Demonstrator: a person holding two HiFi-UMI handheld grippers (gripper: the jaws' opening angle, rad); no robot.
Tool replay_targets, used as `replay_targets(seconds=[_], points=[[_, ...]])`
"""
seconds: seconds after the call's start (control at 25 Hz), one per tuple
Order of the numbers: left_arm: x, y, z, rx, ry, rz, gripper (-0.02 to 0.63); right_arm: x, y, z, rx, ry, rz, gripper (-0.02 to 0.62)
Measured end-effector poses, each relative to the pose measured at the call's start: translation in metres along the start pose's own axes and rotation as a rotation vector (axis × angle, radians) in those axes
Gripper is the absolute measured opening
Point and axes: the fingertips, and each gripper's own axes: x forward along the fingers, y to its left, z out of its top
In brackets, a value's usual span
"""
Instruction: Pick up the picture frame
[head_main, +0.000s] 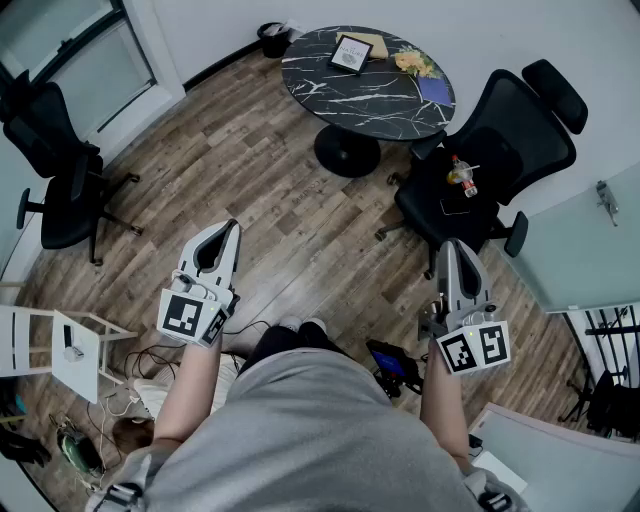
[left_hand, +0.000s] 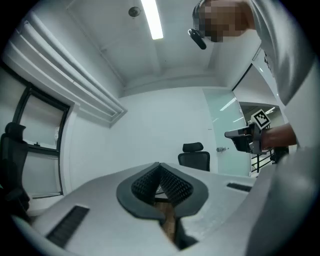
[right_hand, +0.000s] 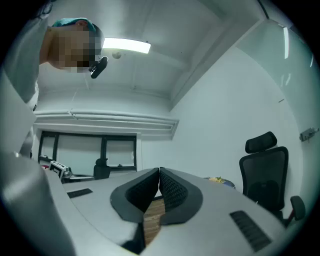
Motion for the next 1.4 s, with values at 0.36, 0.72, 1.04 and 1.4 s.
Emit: replay_targets(seconds=[0.36,0.72,1.04,1.4], points=[[0.001,-0.012,0.006,0.012,-0.009,0.008,0.006,-0.008,-0.008,-0.004,0.013,0.000,0.011,0.028],[0.008,-0.020,0.000,0.024,-0.001,0.031,0.006,-0.010,-0.034,-0.003,0.053,-0.026,0.024,0.026],[0.021,-0.023,-0.002,0.024,0.010,0.048,0.006,-0.003,-0.048,-0.012,0.054,-0.009,0.046,0.027],[0.050,-0.008,-0.014,0.007,0.023,0.050,0.007,0.026,-0.058,-0.025,0.071,0.013,0.063,0.026]])
